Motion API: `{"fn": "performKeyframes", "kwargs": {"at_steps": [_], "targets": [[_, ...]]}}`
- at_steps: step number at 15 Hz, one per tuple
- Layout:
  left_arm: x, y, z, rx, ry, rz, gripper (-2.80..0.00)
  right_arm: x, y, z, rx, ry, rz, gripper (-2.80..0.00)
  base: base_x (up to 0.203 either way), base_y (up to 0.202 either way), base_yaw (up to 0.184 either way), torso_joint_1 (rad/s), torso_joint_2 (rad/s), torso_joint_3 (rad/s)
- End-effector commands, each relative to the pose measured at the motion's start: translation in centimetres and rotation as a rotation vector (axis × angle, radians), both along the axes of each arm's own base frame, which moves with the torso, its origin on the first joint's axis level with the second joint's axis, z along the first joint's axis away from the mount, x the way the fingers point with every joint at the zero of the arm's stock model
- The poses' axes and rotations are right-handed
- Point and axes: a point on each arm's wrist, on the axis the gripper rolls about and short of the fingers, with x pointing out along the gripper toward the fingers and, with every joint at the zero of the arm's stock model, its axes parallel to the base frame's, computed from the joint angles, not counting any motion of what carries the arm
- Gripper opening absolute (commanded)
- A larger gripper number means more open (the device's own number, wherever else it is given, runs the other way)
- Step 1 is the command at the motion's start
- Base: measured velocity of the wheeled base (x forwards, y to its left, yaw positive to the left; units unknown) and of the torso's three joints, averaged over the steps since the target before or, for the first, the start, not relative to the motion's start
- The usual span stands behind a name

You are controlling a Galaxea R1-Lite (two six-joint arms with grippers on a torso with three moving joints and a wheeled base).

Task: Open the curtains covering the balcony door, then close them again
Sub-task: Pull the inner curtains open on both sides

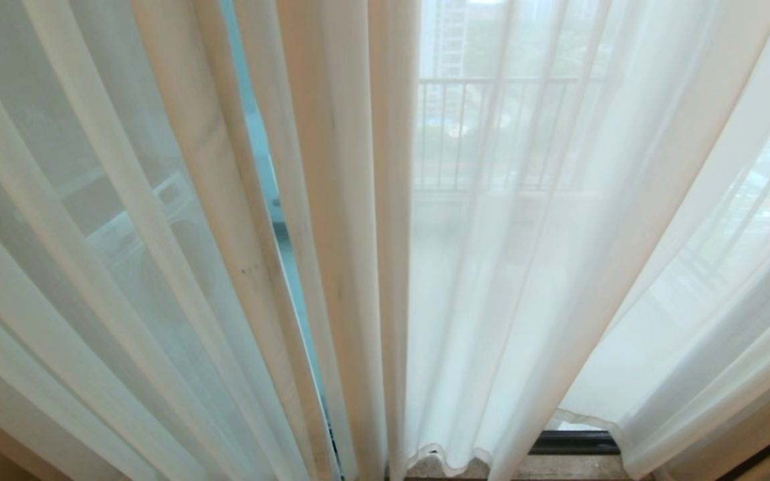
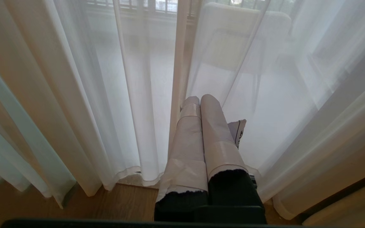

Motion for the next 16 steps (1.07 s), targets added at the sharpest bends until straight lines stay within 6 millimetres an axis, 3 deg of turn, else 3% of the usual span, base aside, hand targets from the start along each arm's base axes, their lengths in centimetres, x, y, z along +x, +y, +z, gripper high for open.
{"fn": "performKeyframes", "kwargs": {"at_steps": [1,12,16], "targets": [[0.0,0.0,0.0,0.0,0.001,0.001,-2.8,0.0,0.0,0.0,-0.001,0.002,0.001,-2.8,0.0,0.0,0.0,0.0,0.0,0.0],[0.0,0.0,0.1,0.005,-0.003,-0.016,-2.8,0.0,0.0,0.0,-0.001,0.002,0.001,-2.8,0.0,0.0,0.0,0.0,0.0,0.0],[-0.5,-0.1,1.4,0.002,-0.043,-0.058,-2.8,0.0,0.0,0.0,-0.001,0.002,0.001,-2.8,0.0,0.0,0.0,0.0,0.0,0.0]]}}
